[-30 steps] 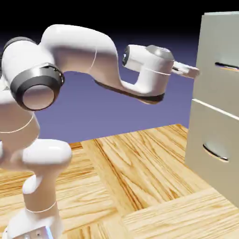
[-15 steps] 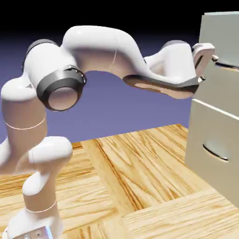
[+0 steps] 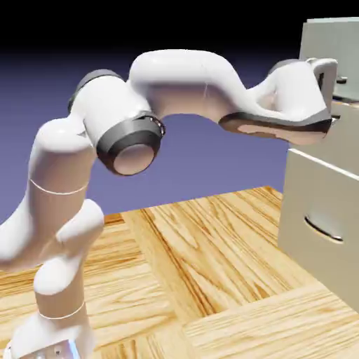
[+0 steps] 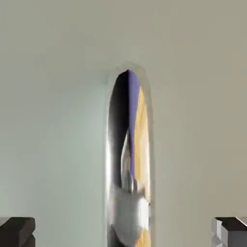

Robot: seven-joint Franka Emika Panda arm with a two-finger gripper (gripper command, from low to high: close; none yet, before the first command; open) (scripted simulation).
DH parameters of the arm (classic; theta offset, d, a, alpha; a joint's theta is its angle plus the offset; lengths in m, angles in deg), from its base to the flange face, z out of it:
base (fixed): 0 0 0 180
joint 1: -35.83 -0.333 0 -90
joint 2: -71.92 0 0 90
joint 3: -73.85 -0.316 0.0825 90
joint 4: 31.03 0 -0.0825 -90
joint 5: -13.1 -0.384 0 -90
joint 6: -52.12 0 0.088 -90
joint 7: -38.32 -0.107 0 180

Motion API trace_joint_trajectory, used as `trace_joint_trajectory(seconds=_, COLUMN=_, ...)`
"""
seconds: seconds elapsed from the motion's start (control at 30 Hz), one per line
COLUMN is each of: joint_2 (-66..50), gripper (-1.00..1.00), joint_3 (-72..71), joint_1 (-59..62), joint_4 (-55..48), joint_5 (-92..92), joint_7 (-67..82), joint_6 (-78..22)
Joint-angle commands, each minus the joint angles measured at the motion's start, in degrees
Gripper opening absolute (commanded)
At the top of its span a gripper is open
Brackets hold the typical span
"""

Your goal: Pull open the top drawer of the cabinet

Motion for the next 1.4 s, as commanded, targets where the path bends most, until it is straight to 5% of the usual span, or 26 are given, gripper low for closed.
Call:
trace_joint_trajectory(seconds=0.0, joint_2=0.0, gripper=-1.0, joint_3=0.0, joint_1=0.0, joint_4=0.0, joint_5=0.0, joint_7=0.0, joint_6=0.0)
trace_joint_trajectory(seconds=0.63, joint_2=-2.1, gripper=-1.0, joint_3=-35.9, joint_1=39.4, joint_4=21.8, joint_5=4.6, joint_7=-6.6, joint_6=-3.6)
trace_joint_trajectory(seconds=0.87, joint_2=-7.3, gripper=-1.0, joint_3=-45.0, joint_1=50.6, joint_4=23.2, joint_5=12.6, joint_7=-20.8, joint_6=-1.9)
trace_joint_trajectory(seconds=1.37, joint_2=3.4, gripper=-1.0, joint_3=-73.3, joint_1=81.8, joint_4=39.6, joint_5=12.6, joint_7=-22.0, joint_6=-1.0)
